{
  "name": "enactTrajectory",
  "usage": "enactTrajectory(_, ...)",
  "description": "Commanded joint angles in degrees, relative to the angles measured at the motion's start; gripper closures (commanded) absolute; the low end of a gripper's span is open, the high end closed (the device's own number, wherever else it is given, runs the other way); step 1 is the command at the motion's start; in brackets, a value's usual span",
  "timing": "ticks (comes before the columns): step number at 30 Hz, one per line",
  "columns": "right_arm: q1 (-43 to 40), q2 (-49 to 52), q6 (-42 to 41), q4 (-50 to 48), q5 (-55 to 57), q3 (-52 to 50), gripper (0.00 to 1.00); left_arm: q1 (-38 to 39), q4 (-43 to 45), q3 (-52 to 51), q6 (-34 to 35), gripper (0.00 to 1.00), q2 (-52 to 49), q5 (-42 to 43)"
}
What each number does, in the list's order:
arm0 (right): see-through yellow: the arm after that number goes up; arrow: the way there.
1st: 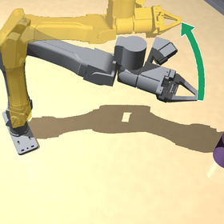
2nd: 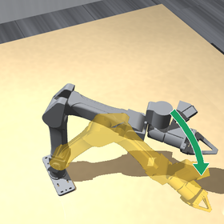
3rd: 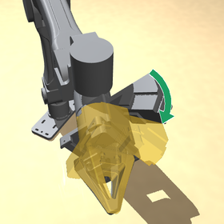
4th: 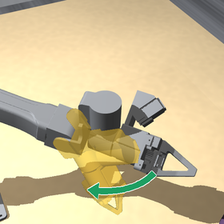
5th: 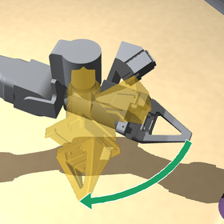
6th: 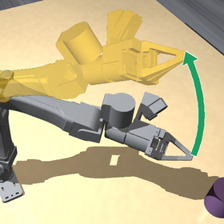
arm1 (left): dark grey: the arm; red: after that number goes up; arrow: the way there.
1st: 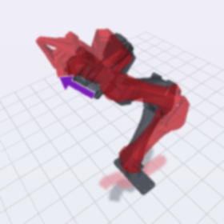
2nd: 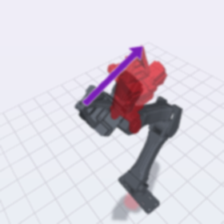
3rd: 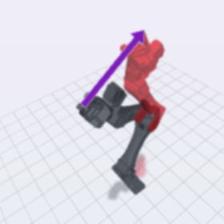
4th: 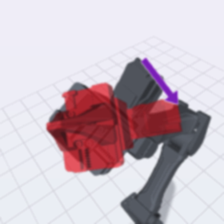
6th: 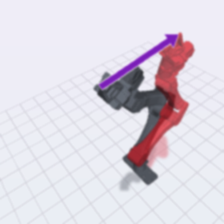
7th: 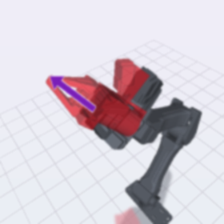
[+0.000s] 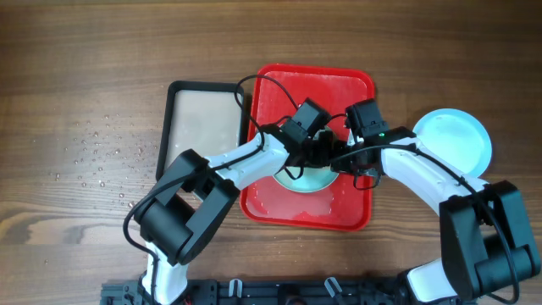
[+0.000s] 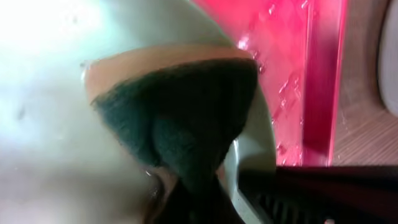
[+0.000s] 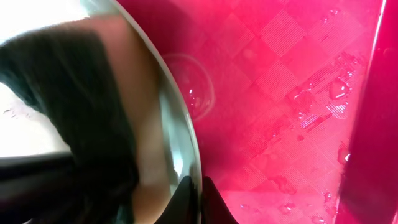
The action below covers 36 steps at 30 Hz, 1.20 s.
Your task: Clean dirty plates on tray and stack at the side
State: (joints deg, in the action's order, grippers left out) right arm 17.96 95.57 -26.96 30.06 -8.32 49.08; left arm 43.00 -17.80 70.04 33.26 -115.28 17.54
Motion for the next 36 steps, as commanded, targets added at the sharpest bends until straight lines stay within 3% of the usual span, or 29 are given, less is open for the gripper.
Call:
enactTrajectory(1, 0.57, 1.36, 1.44, 0.22, 1.09, -0.02, 0.96, -2.51, -10.56, -1.33, 4.9, 0.96, 0.46, -8.48)
enactTrajectory(7, 0.57, 1.36, 1.4, 0.2, 1.07, -0.02, 0.96, -6.71, -24.92, -1.33, 7.13, 0.96, 3.85, -25.99)
enactTrajectory(12, 0.57, 1.36, 1.49, 0.61, 1.07, -0.02, 0.95, -6.71, -31.08, 1.95, 7.15, 0.96, 6.64, -27.87)
enactTrajectory(17, 0.57, 1.36, 2.01, 0.39, 1.07, -0.02, 0.96, -7.5, -39.23, 6.73, 5.77, 0.96, 18.62, -27.3)
enactTrajectory(21, 0.57, 1.36, 7.43, -0.42, 0.59, -0.02, 0.96, -11.69, -43.08, 6.73, 4.26, 0.96, 24.81, -34.32)
enactTrajectory(23, 0.57, 1.36, 8.98, -1.01, 0.24, -0.02, 0.9, -15.39, -45.03, 6.43, 4.2, 0.96, 24.52, -37.13)
enactTrajectory(27, 0.55, 1.14, 8.92, -2.32, -4.66, 0.0, 0.96, -22.69, -37.81, -1.22, 1.9, 0.96, 23.06, -35.26)
enactTrajectory(30, 0.61, -1.49, 8.7, -0.26, -7.54, 0.07, 0.96, -29.03, -28.11, -9.42, -3.76, 0.95, 22.69, -25.66)
enactTrajectory(34, 2.84, -12.59, 7.28, 3.91, 5.35, 0.11, 0.96, -33.07, -27.87, -9.7, -6.16, 0.82, 23.93, -18.21)
enactTrajectory(36, 5.7, -18.51, 7.37, 5.14, 13.25, 0.11, 0.96, -33.05, -28.0, -9.7, -7.63, 0.71, 25.81, -15.72)
